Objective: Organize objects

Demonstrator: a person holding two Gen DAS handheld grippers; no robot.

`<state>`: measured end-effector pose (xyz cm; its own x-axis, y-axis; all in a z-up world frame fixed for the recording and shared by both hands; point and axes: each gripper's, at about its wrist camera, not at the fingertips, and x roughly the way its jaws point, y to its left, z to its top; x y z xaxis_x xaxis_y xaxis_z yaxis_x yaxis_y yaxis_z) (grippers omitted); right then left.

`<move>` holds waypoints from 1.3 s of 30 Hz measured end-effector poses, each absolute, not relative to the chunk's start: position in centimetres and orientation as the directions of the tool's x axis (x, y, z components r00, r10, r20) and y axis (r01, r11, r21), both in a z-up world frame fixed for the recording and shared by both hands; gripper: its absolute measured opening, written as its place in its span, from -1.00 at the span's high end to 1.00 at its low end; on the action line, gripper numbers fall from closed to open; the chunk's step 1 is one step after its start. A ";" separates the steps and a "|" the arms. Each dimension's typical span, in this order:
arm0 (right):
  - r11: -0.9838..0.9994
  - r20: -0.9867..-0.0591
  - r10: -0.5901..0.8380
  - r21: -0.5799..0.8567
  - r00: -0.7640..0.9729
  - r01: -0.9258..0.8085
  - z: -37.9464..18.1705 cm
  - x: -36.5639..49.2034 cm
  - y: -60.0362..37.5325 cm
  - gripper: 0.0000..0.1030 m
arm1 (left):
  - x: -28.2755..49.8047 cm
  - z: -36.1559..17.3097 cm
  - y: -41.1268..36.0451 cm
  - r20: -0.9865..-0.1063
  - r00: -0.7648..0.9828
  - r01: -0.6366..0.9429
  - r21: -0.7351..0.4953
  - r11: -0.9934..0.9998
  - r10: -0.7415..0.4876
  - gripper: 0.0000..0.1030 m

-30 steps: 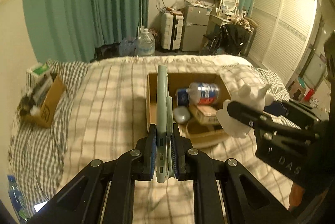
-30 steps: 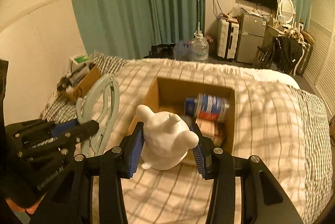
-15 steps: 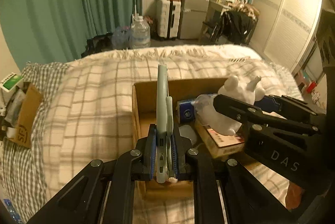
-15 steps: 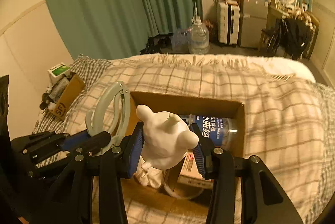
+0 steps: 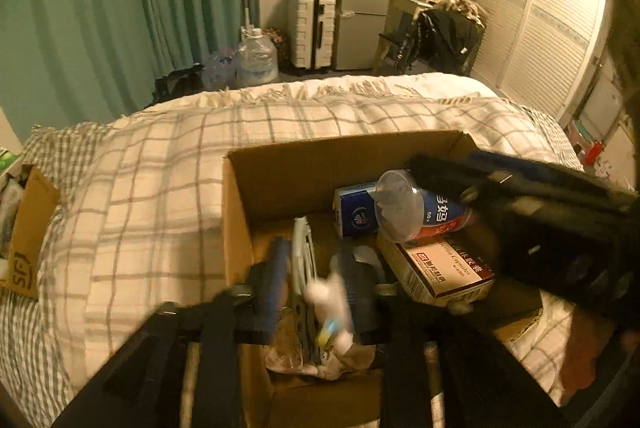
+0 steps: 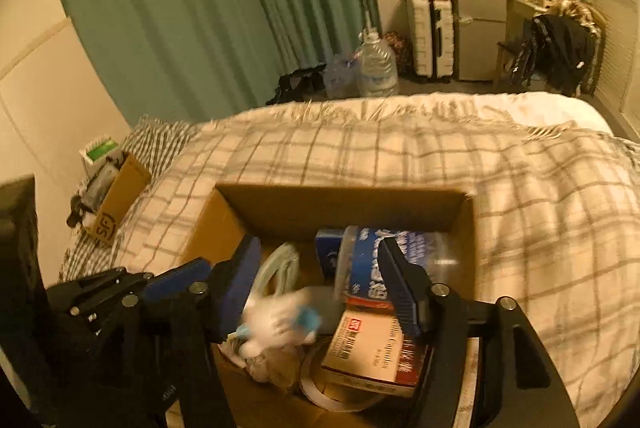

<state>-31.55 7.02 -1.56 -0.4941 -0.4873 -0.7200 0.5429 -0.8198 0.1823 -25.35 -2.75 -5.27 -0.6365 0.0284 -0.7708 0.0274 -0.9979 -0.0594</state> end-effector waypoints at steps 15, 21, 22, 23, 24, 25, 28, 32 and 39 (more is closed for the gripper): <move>-0.891 -0.518 -0.392 0.008 -0.760 0.454 14.4 -20.2 16.0 -0.72 | -14.9 9.7 -0.6 -0.524 -0.851 0.048 0.001 -0.999 -0.041 -0.89; -0.912 -0.461 -0.359 -0.013 -0.812 0.411 17.1 -14.9 19.0 -0.95 | -9.3 12.7 0.7 -0.427 -0.900 0.078 0.043 -0.996 -0.089 -1.00; -0.916 -0.452 -0.348 -0.025 -0.821 0.401 17.2 -13.9 19.4 -0.99 | -8.8 12.8 0.7 -0.422 -0.902 0.084 0.039 -0.996 -0.093 -1.00; -0.918 -0.443 -0.340 -0.035 -0.830 0.395 17.3 -13.1 19.8 -0.99 | -8.0 12.8 0.7 -0.416 -0.904 0.093 0.031 -0.995 -0.097 -1.00; -0.921 -0.432 -0.330 -0.048 -0.840 0.387 17.2 -12.3 20.2 -0.99 | -7.4 12.7 0.8 -0.415 -0.904 0.106 0.027 -0.994 -0.107 -1.00; -0.923 -0.424 -0.319 -0.064 -0.848 0.379 17.1 -11.3 20.5 -0.99 | -6.6 12.6 1.0 -0.414 -0.901 0.131 0.033 -0.991 -0.133 -1.00; -0.930 -0.392 -0.291 -0.099 -0.873 0.354 16.2 -9.3 21.4 -0.99 | -3.9 12.4 1.8 -0.375 -0.913 0.154 0.047 -0.987 -0.161 -1.00; -0.931 -0.367 -0.292 -0.103 -0.883 0.350 13.7 -7.7 22.2 -0.99 | -1.7 11.0 2.5 -0.327 -0.930 0.163 0.049 -0.985 -0.170 -1.00; -0.926 -0.342 -0.266 -0.169 -0.901 0.338 7.1 -8.6 21.0 -0.99 | -1.8 5.4 2.1 -0.326 -0.924 0.207 0.012 -0.978 -0.200 -1.00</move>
